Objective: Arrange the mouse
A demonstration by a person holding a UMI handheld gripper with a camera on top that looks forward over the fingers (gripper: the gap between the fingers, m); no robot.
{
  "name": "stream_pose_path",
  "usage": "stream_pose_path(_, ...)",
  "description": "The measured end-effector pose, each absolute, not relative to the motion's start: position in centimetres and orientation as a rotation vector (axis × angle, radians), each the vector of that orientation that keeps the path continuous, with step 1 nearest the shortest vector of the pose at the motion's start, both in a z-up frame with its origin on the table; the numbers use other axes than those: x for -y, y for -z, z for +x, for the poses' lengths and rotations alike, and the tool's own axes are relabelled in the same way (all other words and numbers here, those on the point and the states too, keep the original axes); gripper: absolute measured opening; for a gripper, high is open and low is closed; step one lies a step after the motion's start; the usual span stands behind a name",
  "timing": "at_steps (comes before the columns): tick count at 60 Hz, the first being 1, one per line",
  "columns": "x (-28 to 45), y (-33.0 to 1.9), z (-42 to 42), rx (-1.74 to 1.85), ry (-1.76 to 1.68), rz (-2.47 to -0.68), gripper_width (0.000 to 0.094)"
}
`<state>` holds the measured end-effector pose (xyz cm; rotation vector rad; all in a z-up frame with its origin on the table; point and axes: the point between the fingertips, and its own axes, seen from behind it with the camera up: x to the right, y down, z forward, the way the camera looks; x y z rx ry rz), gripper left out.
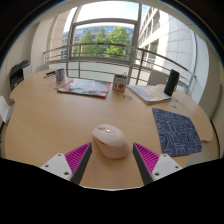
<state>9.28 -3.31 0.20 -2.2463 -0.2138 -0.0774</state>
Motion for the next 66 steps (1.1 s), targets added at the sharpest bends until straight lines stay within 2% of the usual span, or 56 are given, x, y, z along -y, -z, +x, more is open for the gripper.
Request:
stream_pose_path(15, -1.2, 1.2, 10.0, 0.226, 0.007, -2.250, 0.0829)
stream_pose_path(22, -3.2, 1.5, 9.6, 0.206, -0.041, -2.244, 0.0678)
stream_pose_path(26, -3.8, 1.7, 9.1, 0.196, -0.082, -2.242, 0.0538)
stream_pose_path(36, -4.0, 1.5, 9.4, 0.174, -0.045, -2.250, 0.0432)
stream_pose_path(43, -3.9, 0.8, 8.8, 0.162, -0.046, -2.260, 0.0399)
stream_pose_path(48, -4.1, -2.5, 8.2, 0.155, -0.087, -2.212, 0.0394)
stream_pose_path(56, -5.6, -12.9, 9.9, 0.128, -0.164, -2.034, 0.0394)
stream_pose_path(58, -6.2, -16.0, 11.2, 0.118, -0.164, -1.988, 0.0393)
stream_pose_path(63, -7.9, -20.9, 17.0, 0.083, -0.138, -1.891, 0.0393)
stream_pose_path(66, -9.5, -21.6, 21.0, 0.052, -0.114, -1.878, 0.0391)
